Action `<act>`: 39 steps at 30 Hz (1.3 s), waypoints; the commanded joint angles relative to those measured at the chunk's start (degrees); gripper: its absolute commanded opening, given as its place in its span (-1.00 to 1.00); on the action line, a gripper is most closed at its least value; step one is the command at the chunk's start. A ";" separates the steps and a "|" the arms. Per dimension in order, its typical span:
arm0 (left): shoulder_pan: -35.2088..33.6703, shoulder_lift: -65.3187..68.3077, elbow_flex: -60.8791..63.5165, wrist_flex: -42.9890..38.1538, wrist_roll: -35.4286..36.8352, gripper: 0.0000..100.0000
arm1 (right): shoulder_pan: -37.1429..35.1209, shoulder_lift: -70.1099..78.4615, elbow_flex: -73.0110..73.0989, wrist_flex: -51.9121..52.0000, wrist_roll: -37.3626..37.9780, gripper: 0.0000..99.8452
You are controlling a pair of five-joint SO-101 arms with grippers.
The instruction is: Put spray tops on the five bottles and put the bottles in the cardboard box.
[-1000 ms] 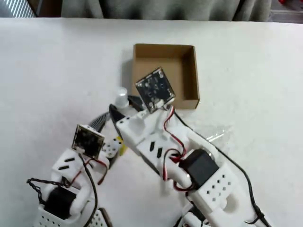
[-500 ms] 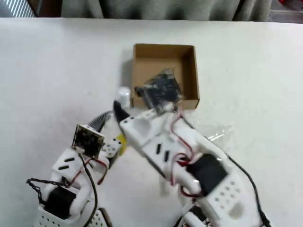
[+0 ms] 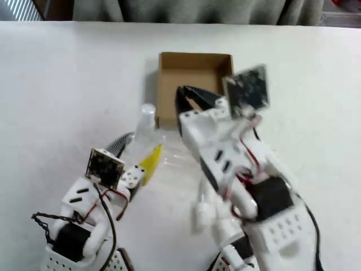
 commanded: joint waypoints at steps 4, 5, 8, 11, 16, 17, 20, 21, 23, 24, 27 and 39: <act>-0.57 -0.92 -2.11 0.00 -0.70 -0.80 | -2.95 9.98 0.35 -5.76 -3.08 -0.97; -0.57 -0.92 -2.11 0.00 -0.70 -0.80 | -4.18 10.77 0.35 -5.67 -3.08 -0.97; -0.57 -0.92 -2.11 0.09 -0.70 -0.80 | -6.90 10.59 0.53 -5.58 -3.43 -0.97; -0.57 -0.92 -2.11 0.09 -0.70 -0.80 | -8.48 8.57 0.53 -3.12 -3.25 -0.97; -0.66 -0.92 -2.11 -0.09 -0.70 -0.80 | -7.60 6.02 0.62 -1.45 -3.25 -0.97; -0.66 -0.92 -2.11 -0.18 -0.70 -0.80 | -7.08 6.02 0.62 -0.84 -3.34 -0.97; -0.66 -0.92 -2.11 -0.18 -0.70 -0.80 | -5.67 6.20 0.62 -0.13 -3.34 -0.97; -0.66 -0.92 -2.11 -0.18 -0.70 -0.80 | -4.62 6.11 0.62 0.31 -3.34 -0.97; -0.66 -0.92 -2.11 -0.18 -0.70 -0.80 | -2.59 5.67 0.62 0.40 -3.34 -0.97; -0.66 -0.92 -2.11 -0.18 -0.70 -0.80 | -1.80 5.67 0.44 0.57 -3.34 -0.97; -0.57 -0.92 -2.11 -0.18 -0.70 -0.80 | -0.92 5.49 -0.97 0.40 -3.16 -0.97; -0.57 -0.92 -2.11 -0.18 -0.70 -0.80 | -9.27 8.31 -9.67 8.13 -3.08 -0.97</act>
